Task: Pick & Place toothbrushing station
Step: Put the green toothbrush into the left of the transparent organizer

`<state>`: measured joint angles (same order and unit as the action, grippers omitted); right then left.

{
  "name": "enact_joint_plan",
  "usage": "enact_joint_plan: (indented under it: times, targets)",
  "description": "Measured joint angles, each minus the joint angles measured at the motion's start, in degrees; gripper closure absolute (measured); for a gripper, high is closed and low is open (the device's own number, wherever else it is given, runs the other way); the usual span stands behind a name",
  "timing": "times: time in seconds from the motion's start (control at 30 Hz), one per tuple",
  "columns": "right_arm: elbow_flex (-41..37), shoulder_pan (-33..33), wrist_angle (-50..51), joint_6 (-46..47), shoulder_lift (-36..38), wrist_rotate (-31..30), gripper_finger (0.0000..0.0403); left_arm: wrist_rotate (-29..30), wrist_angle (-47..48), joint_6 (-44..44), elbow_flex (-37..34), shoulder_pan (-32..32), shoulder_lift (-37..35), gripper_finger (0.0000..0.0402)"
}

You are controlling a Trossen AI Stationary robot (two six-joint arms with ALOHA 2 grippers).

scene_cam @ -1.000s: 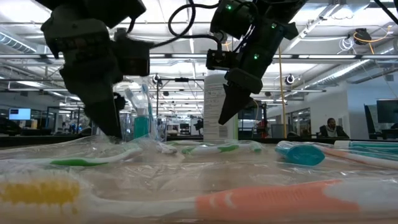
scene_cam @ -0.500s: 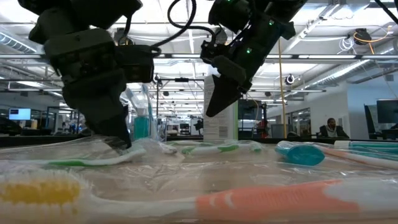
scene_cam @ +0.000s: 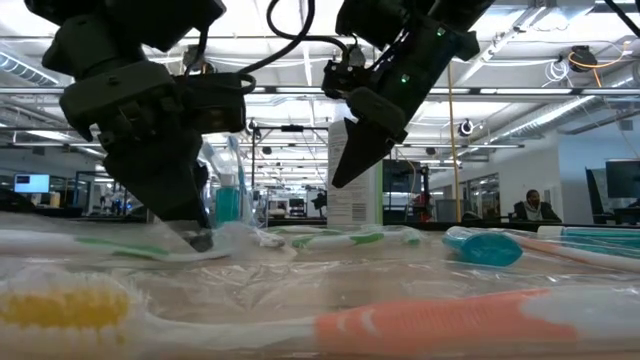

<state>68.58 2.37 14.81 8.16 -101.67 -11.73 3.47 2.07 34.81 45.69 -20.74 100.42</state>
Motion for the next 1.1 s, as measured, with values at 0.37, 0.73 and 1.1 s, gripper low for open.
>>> enact_joint_plan:
  times: [0.37, 0.73, 1.1]
  targets:
    - [0.0, 0.0, 0.13, 0.11, 0.0, 0.0, 0.0312, -0.33, 1.86, -4.72, -0.26, 1.3, -4.46, 0.0348]
    - [0.0, 0.0, 0.18, 0.13, 0.0, 0.01, 0.0312, 9.04, 11.17, -9.29, -0.11, 3.37, -19.45, 0.039]
    - [0.0, 0.0, -0.03, -0.55, 0.0, 0.0, 0.0312, 42.94, 23.62, -8.14, -0.11, 4.02, -37.94, 0.0398]
